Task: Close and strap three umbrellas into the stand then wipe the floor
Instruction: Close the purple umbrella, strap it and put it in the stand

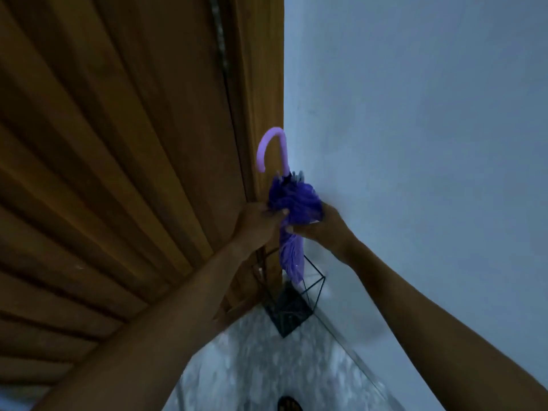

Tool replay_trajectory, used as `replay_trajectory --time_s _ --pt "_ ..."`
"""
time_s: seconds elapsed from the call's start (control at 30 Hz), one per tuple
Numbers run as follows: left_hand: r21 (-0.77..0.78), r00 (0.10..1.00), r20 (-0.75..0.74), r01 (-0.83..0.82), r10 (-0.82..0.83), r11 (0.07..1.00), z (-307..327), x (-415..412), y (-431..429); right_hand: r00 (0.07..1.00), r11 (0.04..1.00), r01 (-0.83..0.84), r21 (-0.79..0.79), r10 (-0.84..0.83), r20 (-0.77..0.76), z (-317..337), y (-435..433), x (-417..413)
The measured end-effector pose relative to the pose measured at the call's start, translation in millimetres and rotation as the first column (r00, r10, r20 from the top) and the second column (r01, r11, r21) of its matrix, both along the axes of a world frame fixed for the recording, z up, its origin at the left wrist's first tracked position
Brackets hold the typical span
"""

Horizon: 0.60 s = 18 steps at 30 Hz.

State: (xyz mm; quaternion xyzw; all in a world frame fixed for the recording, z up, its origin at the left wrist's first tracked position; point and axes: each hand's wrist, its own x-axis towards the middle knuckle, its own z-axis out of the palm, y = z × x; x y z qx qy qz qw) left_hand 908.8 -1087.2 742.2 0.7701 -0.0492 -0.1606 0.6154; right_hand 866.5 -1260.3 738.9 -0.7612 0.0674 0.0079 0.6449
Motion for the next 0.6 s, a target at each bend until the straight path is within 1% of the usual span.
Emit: replay_trajectory --time_s 0.1,0.13,0.2,0.3,0.37,0.43,0.53,0.6 --pt "0.06 0.997 -0.08 -0.01 0.015 0.998 -62.6 34.4 -14.9 0.988 0.99 0.063 0.125 -0.045 -0.145 -89.0 -10.7 38.4" --pt "0.097 0.994 -0.104 -0.003 0.013 0.995 -84.3 44.0 -20.4 0.98 0.985 0.091 0.145 -0.063 -0.187 -118.2 -12.9 48.3" --pt "0.163 0.992 -0.127 0.007 0.014 0.987 -125.7 57.0 -30.1 0.962 0.979 0.144 0.145 -0.104 -0.252 -174.9 -16.0 64.7" --pt "0.159 0.992 -0.127 0.035 -0.014 0.987 -196.0 75.1 -37.9 0.934 0.973 0.189 0.135 -0.136 -0.331 -253.3 -17.6 81.7" --pt "0.214 0.988 -0.154 0.027 0.007 0.977 -244.3 87.9 -37.5 0.916 0.967 0.228 0.115 -0.173 -0.362 -296.1 -15.9 88.6" --pt "0.214 0.987 -0.163 0.035 0.0 0.976 -285.0 96.9 -35.6 0.9 0.96 0.264 0.098 -0.208 -0.382 -331.0 -12.1 93.8" --pt "0.259 0.988 -0.155 0.046 -0.006 0.965 -325.7 105.7 -37.3 0.871 0.942 0.318 0.104 -0.247 -0.424 -372.3 -8.5 100.8" --pt "0.255 0.989 -0.15 0.027 0.012 0.967 -344.6 110.2 -41.1 0.849 0.937 0.341 0.074 -0.274 -0.451 -392.9 -7.7 104.0"
